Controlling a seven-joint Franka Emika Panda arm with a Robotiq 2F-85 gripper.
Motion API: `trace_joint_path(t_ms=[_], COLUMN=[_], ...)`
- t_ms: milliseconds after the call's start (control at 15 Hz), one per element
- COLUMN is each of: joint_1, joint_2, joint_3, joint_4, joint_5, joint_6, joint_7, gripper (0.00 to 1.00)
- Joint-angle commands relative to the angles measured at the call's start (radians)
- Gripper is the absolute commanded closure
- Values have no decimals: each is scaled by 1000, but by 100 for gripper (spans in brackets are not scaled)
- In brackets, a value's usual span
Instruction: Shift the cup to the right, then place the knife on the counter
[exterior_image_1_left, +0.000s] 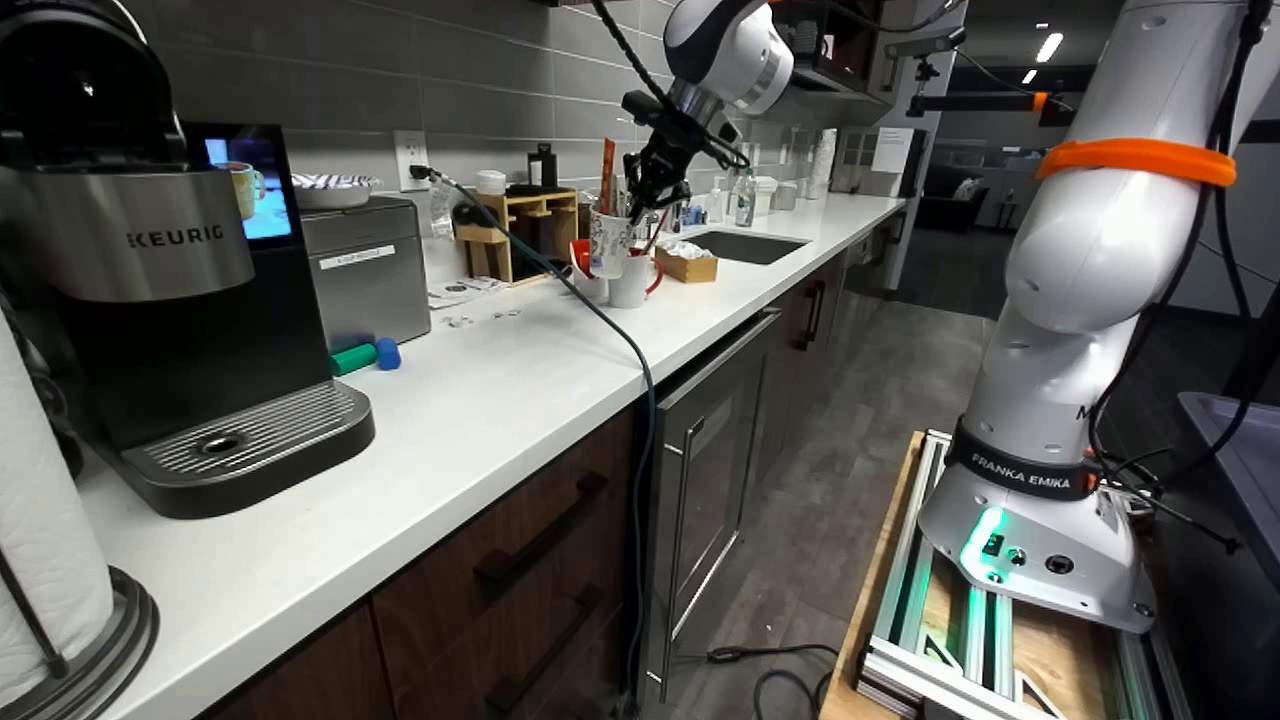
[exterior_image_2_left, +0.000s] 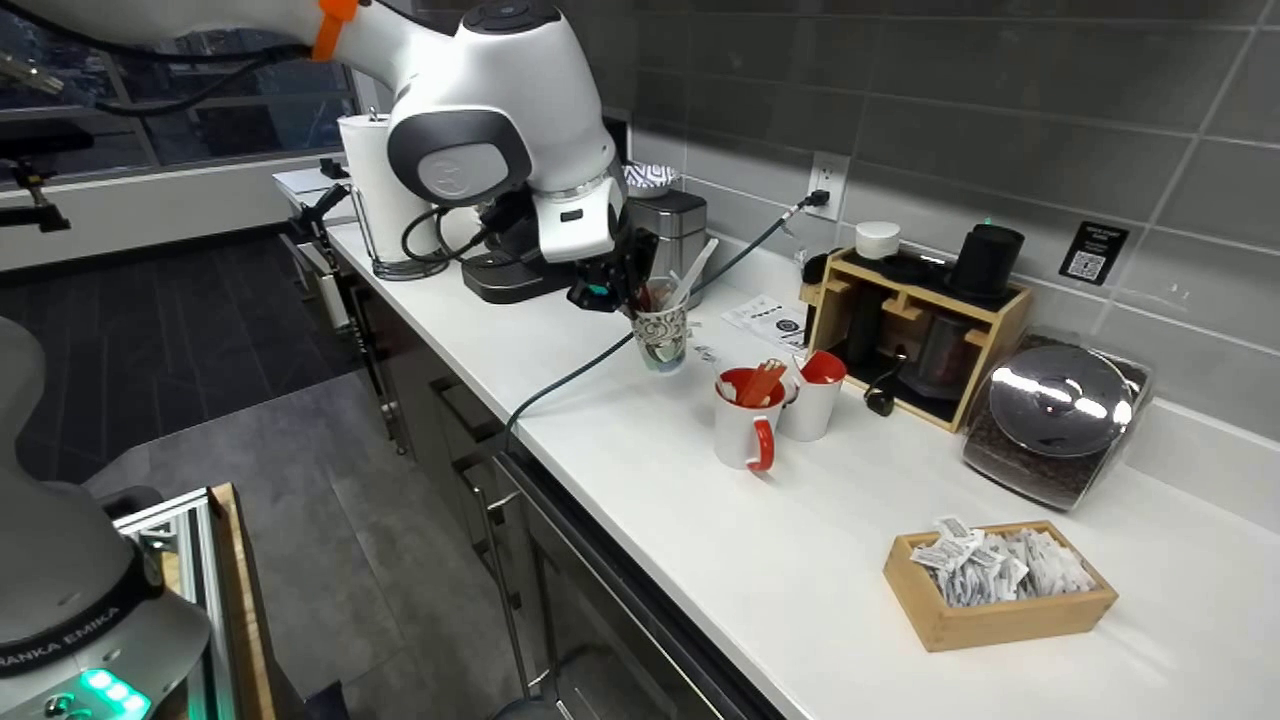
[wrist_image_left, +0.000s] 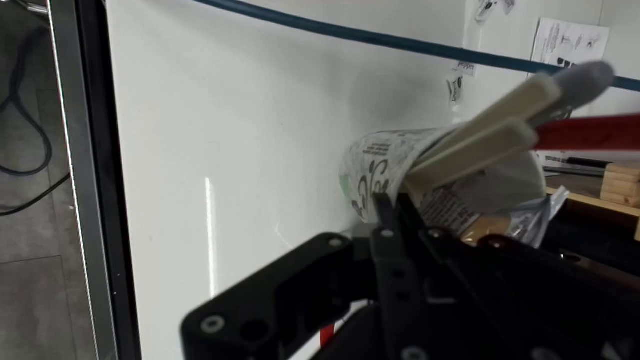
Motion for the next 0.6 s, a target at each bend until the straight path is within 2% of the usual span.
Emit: trace_joint_path(t_ms=[0,200,267,533], joint_1=[6,3,3,1], joint_2=[83,154,176,271], joint_3=[16,4,-4,-4], joint_4=[98,206,244,419], joint_5=[-90,-173,-166,-23], joint_6=[-23,-67,-90,-226], joint_7=[97,144,125,-89], gripper=[99,99,99,99])
